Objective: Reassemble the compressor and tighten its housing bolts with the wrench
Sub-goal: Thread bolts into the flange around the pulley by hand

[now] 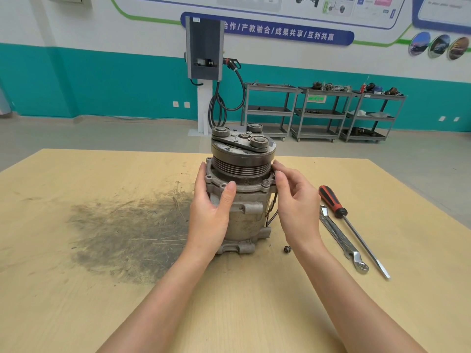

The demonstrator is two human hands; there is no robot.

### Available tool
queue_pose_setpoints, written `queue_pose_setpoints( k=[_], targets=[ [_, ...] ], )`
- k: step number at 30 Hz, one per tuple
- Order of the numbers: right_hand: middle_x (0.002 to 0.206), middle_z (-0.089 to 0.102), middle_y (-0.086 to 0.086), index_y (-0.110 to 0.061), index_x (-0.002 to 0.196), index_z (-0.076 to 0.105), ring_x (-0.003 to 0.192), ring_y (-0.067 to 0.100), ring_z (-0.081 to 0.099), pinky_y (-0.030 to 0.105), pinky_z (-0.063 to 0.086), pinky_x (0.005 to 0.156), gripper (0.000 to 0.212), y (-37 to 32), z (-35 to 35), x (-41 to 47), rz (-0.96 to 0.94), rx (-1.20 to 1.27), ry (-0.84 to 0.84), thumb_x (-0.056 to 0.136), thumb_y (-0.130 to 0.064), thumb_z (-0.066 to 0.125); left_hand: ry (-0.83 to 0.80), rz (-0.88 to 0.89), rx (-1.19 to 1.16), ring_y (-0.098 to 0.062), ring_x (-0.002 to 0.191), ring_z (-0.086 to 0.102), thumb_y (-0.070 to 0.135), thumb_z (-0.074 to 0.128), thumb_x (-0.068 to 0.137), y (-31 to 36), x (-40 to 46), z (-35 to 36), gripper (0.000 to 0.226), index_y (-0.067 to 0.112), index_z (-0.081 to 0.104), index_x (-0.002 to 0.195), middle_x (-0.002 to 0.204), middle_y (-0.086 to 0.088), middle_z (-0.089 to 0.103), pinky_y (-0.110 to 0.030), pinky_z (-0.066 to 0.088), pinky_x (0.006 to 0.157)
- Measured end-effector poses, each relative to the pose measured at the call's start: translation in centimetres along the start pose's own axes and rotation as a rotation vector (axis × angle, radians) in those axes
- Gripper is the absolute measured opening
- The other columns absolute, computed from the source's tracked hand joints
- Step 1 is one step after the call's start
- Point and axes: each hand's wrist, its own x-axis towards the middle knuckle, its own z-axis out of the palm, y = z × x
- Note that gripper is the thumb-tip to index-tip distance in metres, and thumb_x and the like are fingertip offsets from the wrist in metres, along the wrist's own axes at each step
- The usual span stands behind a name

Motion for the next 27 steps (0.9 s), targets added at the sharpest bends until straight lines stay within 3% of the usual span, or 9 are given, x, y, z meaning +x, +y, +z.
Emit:
queue_pose_setpoints(
  k=[2, 6, 9, 12, 14, 19, 22, 25, 27],
  targets=[
    [0.118, 0.069, -0.003, -0.024, 0.099, 0.066, 0.101, -0.008, 0.064, 0.016, 0.051, 0.091, 0.013, -0.01, 0.24, 0.20, 0.025, 0.021, 0.017, 0.097, -0.014, 0.059, 0.001, -0.004, 0.003, 0.036, 0.116, 0.029, 0.058, 0.057, 0.081, 0.03, 0.02, -0.01, 0.089, 0.027, 0.022, 0.156, 0.146, 0.024, 0.036, -0.006, 0.027, 0.106],
    [0.115, 0.070, -0.003, -0.019, 0.085, 0.060, 0.095, -0.009, 0.065, 0.023, 0.055, 0.089, 0.010, -0.02, 0.41, 0.59, 0.063, 0.027, 0.049, 0.093, -0.016, 0.065, 0.009, -0.007, 0.017, 0.035, 0.117, 0.030, 0.056, 0.057, 0.081, -0.05, 0.05, 0.02, 0.088, 0.026, 0.023, 0.156, 0.144, 0.025, 0.035, 0.006, 0.025, 0.099],
    [0.115, 0.070, -0.004, -0.017, 0.092, 0.062, 0.099, -0.005, 0.066, 0.023, 0.055, 0.091, 0.002, 0.22, 0.09, 0.49, 0.078, 0.080, 0.028, 0.094, -0.016, 0.064, 0.010, -0.006, 0.019, 0.026, 0.124, 0.031, 0.057, 0.056, 0.081, -0.11, 0.01, 0.01, 0.088, 0.027, 0.023, 0.156, 0.146, 0.024, 0.035, 0.004, 0.025, 0.099],
    [0.112, 0.071, -0.006, -0.017, 0.109, 0.067, 0.102, -0.003, 0.065, 0.015, 0.051, 0.088, 0.015, 0.31, -0.17, 0.10, 0.033, 0.072, 0.000, 0.098, -0.014, 0.057, 0.006, 0.005, 0.020, 0.037, 0.115, 0.029, 0.056, 0.057, 0.081, -0.13, 0.03, 0.03, 0.087, 0.026, 0.023, 0.156, 0.141, 0.031, 0.035, 0.006, 0.025, 0.097],
    [0.116, 0.070, -0.005, -0.024, 0.105, 0.068, 0.104, -0.004, 0.064, 0.012, 0.050, 0.088, 0.016, 0.21, -0.12, -0.01, 0.030, 0.066, 0.002, 0.098, -0.014, 0.056, 0.008, 0.006, 0.018, 0.040, 0.112, 0.027, 0.055, 0.057, 0.082, -0.19, 0.04, 0.07, 0.086, 0.026, 0.023, 0.156, 0.133, 0.041, 0.032, 0.008, 0.024, 0.095],
    [0.115, 0.070, -0.005, -0.017, 0.085, 0.061, 0.102, -0.002, 0.066, 0.030, 0.054, 0.095, 0.010, 0.29, 0.40, 0.35, 0.070, 0.090, 0.042, 0.093, -0.014, 0.065, 0.007, -0.008, 0.004, 0.039, 0.114, 0.026, 0.058, 0.057, 0.080, -0.28, 0.09, 0.07, 0.088, 0.028, 0.023, 0.156, 0.129, 0.046, 0.029, 0.008, 0.025, 0.095],
    [0.112, 0.071, -0.007, -0.015, 0.092, 0.063, 0.102, 0.000, 0.067, 0.029, 0.055, 0.093, 0.003, 0.47, 0.17, 0.26, 0.077, 0.119, 0.038, 0.094, -0.017, 0.063, 0.006, -0.012, 0.001, 0.039, 0.114, 0.026, 0.058, 0.057, 0.080, -0.23, 0.07, 0.02, 0.087, 0.029, 0.023, 0.155, 0.130, 0.045, 0.030, 0.008, 0.025, 0.095],
    [0.105, 0.072, -0.008, -0.020, 0.108, 0.066, 0.100, 0.001, 0.067, 0.021, 0.054, 0.087, 0.014, 0.54, -0.08, 0.03, 0.036, 0.091, 0.015, 0.099, -0.018, 0.055, 0.004, -0.006, 0.008, 0.040, 0.112, 0.026, 0.058, 0.057, 0.081, -0.22, 0.04, 0.06, 0.086, 0.029, 0.023, 0.155, 0.129, 0.046, 0.029, 0.010, 0.024, 0.092],
    [0.109, 0.072, -0.009, -0.024, 0.103, 0.067, 0.102, -0.001, 0.065, 0.018, 0.053, 0.088, 0.015, 0.43, -0.04, 0.03, 0.033, 0.080, 0.016, 0.099, -0.018, 0.054, 0.004, -0.008, 0.005, 0.040, 0.112, 0.025, 0.057, 0.057, 0.082, -0.19, -0.01, 0.07, 0.086, 0.028, 0.023, 0.156, 0.129, 0.045, 0.029, 0.010, 0.024, 0.092]
  ],
)
